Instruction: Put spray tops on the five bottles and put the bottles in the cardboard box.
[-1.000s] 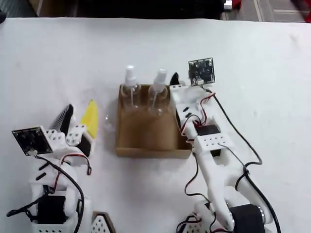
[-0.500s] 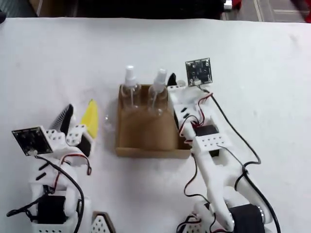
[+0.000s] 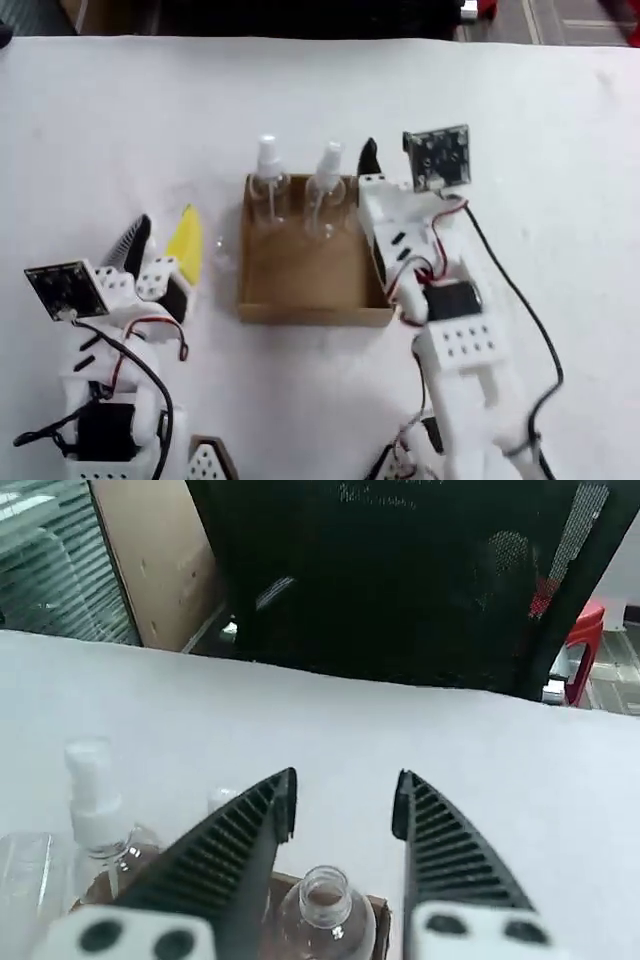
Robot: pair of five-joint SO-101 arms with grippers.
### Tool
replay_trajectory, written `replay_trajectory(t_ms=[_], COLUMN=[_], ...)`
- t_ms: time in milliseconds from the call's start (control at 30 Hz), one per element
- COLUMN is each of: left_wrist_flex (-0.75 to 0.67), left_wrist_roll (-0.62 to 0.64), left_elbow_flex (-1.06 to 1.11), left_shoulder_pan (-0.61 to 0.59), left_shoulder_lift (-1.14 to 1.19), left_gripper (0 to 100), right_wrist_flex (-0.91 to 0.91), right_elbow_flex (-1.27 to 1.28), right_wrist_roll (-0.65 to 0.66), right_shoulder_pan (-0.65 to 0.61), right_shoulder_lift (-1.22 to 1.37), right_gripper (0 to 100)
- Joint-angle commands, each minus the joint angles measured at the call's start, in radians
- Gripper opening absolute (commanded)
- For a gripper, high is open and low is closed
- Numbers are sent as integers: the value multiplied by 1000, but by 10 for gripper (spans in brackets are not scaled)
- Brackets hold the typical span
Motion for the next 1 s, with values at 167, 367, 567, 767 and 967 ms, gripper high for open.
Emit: replay_trajectory(t_ms=[167, 367, 567, 767, 967], left_wrist_flex=[-25, -21, -21, -20, -20], left_wrist_roll=[5, 5, 5, 5, 5], left_elbow_flex=[-3, -3, -3, -3, -3], left_shoulder_pan=[-4, -5, -5, -5, -5], left_shoulder_lift=[-10, -10, -10, -10, -10], left_gripper=[206, 204, 204, 203, 203], right_wrist_flex=[271, 507, 390, 229, 120], right_elbow_flex=[-20, 11, 121, 147, 64], right_wrist_roll=[-5, 3, 3, 3, 3], right_shoulder_pan=[-110, -246, -240, -211, -168], right_shoulder_lift=[-205, -205, -157, 84, 289], right_gripper=[14, 15, 15, 15, 15])
